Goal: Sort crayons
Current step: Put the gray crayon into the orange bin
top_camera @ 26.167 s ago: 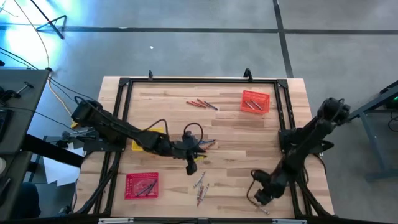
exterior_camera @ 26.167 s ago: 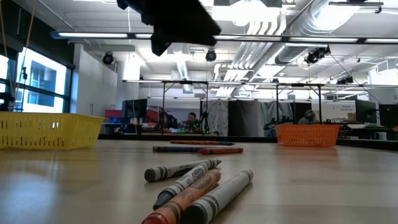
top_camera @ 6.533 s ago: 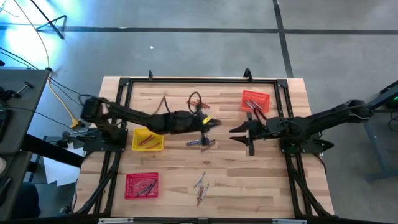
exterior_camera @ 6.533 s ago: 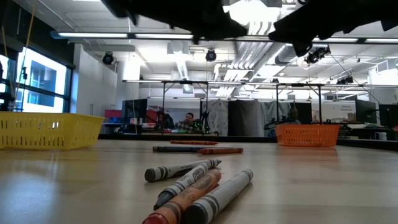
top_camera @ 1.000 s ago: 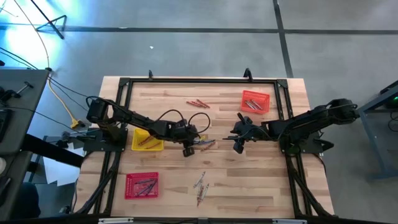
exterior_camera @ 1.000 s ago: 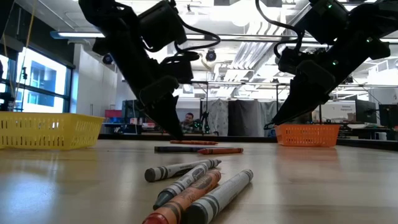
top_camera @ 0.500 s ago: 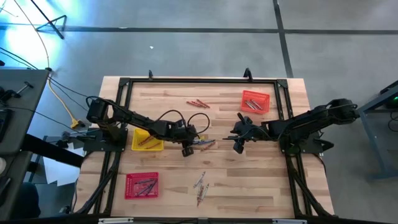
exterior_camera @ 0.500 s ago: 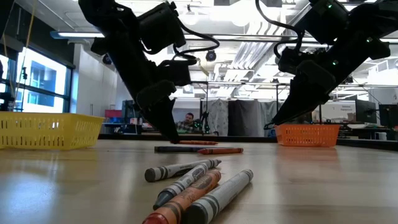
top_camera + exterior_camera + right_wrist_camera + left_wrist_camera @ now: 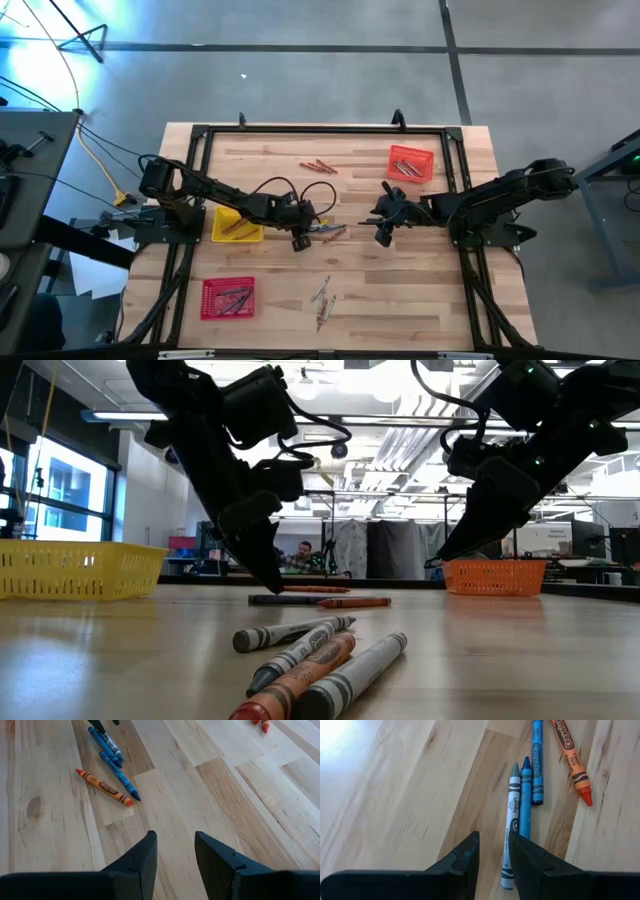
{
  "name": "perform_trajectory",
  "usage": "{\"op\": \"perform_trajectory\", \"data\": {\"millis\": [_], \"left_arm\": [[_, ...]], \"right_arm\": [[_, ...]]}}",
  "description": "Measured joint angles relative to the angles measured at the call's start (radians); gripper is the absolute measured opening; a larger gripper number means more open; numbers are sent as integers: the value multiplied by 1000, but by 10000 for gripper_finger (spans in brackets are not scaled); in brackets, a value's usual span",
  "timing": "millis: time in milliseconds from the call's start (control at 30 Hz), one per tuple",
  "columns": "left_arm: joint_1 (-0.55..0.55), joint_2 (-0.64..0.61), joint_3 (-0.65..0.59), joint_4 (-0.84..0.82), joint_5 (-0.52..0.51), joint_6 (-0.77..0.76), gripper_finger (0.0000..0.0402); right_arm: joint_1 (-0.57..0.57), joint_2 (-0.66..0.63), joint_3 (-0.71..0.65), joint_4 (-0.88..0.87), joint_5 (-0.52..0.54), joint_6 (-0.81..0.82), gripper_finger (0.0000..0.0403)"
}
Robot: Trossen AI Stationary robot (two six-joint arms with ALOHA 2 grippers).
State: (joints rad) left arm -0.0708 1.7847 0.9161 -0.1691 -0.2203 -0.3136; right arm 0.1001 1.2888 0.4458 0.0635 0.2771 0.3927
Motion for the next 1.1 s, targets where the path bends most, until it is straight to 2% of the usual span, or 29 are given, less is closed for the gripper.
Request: {"op": "perform_trajectory", "data": {"millis": [400,667,867,967,1100], "left_arm": [[-9,29,1,28,0,-24,92],[-9,44,0,51,-49,9,92],[-8,52,1,50,-11,1,90],[-7,58,3,24,3,-26,75],[-5,64,3,5,21,-66,29]], "right_arm": [[0,0,0,0,0,0,126],[0,0,0,-1,0,0,126],[0,0,0,0,0,0,126],[0,0,0,-1,0,0,126],[0,0,0,-1,0,0,126]]}}
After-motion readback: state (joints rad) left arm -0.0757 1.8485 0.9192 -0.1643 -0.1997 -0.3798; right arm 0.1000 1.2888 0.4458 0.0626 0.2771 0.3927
